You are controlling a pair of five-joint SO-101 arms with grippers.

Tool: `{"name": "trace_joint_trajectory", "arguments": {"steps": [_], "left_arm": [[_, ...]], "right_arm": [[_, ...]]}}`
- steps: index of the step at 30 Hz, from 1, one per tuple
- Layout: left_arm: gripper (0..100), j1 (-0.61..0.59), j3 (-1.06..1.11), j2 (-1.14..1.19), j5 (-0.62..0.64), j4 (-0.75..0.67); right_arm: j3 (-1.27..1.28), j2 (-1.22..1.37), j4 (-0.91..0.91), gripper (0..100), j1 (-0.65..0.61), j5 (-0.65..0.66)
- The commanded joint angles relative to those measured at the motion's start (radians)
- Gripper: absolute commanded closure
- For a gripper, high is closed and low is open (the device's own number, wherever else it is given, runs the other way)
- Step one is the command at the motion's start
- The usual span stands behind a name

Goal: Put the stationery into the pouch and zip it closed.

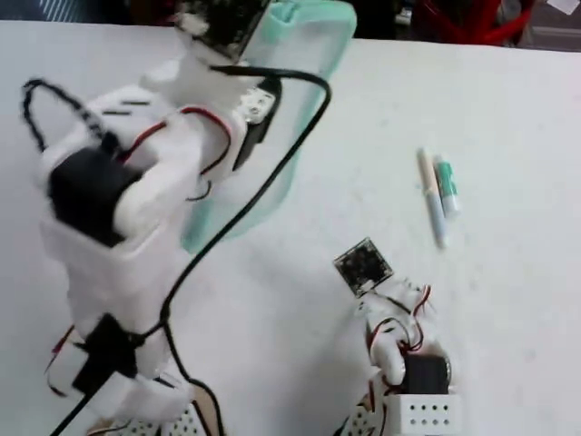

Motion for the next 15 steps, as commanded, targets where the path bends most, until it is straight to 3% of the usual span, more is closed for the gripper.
{"name": "trace_joint_trajectory", "arguments": {"steps": [1,9,15], "left_arm": [[98,0.054,-0.012,-0.12,-0.009,-0.043],[98,0.143,0.002,-0.397,-0.011,0.101],[98,0.148,0.276,-0.641,-0.061,0.091]], "right_arm": [[0.008,-0.007,-0.018,97.4,0.01,0.006],[0.008,-0.007,-0.013,97.6,0.007,0.006],[0.008,-0.007,-0.013,97.8,0.007,0.006]]}}
